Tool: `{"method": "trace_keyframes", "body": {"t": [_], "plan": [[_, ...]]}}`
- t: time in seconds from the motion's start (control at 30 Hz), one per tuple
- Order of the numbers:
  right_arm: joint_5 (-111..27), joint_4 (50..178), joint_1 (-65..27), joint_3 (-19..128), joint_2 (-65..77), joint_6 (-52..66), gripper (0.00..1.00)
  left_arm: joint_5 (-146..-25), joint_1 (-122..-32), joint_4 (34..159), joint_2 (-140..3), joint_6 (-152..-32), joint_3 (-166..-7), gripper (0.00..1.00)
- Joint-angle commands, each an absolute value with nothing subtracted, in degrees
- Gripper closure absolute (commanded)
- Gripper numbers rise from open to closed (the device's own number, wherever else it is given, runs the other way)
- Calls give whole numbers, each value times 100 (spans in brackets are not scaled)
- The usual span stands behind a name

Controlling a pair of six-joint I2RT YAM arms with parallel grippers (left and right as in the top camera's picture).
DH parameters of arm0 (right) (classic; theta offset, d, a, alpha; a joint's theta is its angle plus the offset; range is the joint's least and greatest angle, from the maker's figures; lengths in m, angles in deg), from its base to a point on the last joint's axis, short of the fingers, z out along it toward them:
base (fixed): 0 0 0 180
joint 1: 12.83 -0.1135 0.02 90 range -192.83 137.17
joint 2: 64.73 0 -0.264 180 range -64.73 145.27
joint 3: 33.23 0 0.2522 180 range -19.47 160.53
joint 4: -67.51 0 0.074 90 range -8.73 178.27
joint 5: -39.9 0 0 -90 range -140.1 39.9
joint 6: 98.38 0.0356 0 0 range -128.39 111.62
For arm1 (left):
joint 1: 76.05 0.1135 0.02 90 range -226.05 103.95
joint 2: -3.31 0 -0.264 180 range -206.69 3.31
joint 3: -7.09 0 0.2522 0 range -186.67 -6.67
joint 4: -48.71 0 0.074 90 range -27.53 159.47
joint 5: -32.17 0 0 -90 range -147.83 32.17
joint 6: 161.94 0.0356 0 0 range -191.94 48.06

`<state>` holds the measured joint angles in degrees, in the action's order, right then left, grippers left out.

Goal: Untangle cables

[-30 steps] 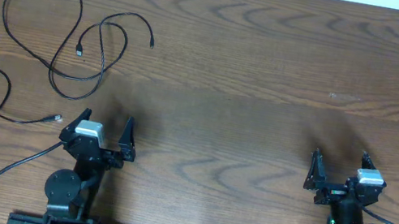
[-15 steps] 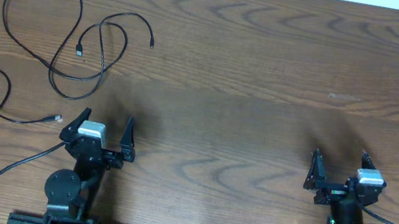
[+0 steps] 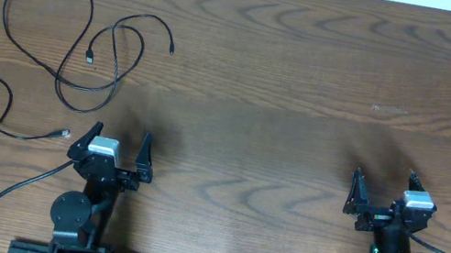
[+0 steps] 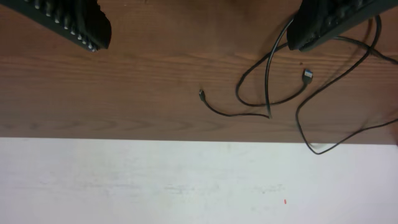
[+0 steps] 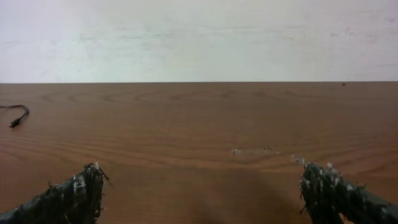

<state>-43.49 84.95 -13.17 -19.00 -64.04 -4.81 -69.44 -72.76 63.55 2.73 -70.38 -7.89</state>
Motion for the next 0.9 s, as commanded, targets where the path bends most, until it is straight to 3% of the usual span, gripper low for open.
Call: {"method": "trace_keyframes", "body": {"t": [0.0, 0.87], "plan": [[-4373, 8517, -1363, -1916, -6441, -571, 1, -6933, -7259, 6565, 308, -6959, -690, 5], [-4556, 8530, -1363, -1916, -6441, -590, 1, -6933, -7259, 6565, 308, -6959, -690, 5]]}}
